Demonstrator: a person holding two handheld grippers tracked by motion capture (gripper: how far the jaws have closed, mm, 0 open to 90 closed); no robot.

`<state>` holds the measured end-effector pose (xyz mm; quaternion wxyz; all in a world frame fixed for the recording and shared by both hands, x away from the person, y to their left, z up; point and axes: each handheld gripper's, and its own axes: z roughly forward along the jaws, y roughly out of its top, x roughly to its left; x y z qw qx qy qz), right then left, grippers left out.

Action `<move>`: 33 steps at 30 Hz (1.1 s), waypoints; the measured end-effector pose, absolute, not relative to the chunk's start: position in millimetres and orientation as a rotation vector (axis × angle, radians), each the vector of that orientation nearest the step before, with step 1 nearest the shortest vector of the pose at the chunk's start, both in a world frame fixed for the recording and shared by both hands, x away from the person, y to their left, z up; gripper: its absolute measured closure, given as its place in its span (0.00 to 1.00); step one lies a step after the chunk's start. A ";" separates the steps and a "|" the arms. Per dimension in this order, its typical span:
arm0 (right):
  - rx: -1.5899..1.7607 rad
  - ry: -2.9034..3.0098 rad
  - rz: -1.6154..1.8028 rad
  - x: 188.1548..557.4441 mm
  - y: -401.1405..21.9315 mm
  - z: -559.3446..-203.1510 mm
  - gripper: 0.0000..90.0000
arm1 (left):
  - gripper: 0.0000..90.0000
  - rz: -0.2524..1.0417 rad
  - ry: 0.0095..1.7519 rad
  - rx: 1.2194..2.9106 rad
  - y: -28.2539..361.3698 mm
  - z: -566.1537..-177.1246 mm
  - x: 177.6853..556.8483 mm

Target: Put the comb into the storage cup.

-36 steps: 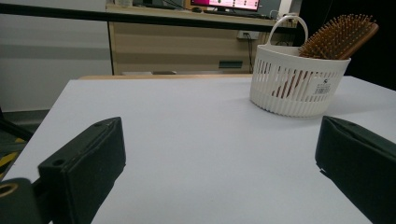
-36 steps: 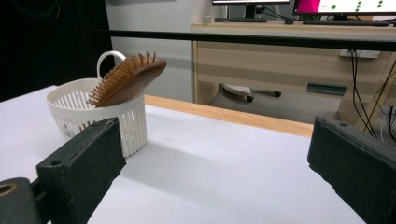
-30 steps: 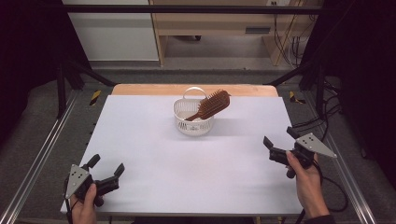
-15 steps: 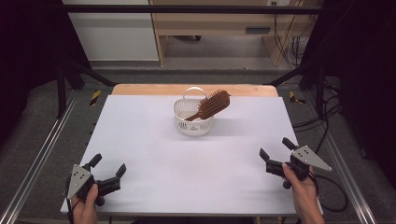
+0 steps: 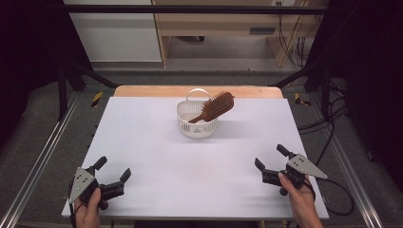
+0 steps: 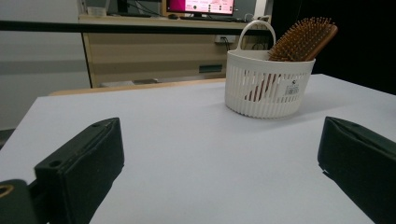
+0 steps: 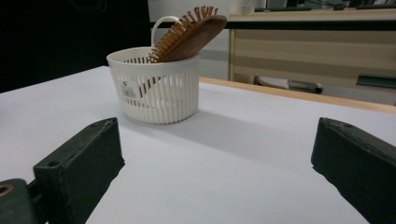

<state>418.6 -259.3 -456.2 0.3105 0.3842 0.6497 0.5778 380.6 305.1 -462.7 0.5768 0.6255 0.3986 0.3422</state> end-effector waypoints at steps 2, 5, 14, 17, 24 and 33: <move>1.008 1.731 1.529 418.5 -256.9 -458.0 0.03 | 0.01 0.802 0.923 1.459 304.1 -462.0 380.4; 0.999 1.758 1.538 419.4 -252.6 -461.1 0.03 | 0.01 0.791 0.920 1.463 303.4 -462.7 381.1; 0.963 1.808 1.558 421.3 -236.5 -465.8 0.03 | 0.01 0.783 0.904 1.468 299.9 -461.3 380.4; 0.944 1.822 1.561 421.9 -232.3 -467.1 0.03 | 0.01 0.779 0.900 1.469 297.7 -461.3 380.7; 0.912 1.865 1.545 423.4 -220.2 -470.5 0.03 | 0.01 0.756 0.895 1.465 294.6 -461.2 380.5; 0.899 1.857 1.579 428.9 -211.5 -471.1 0.04 | 0.01 0.751 0.879 1.469 291.0 -461.0 380.5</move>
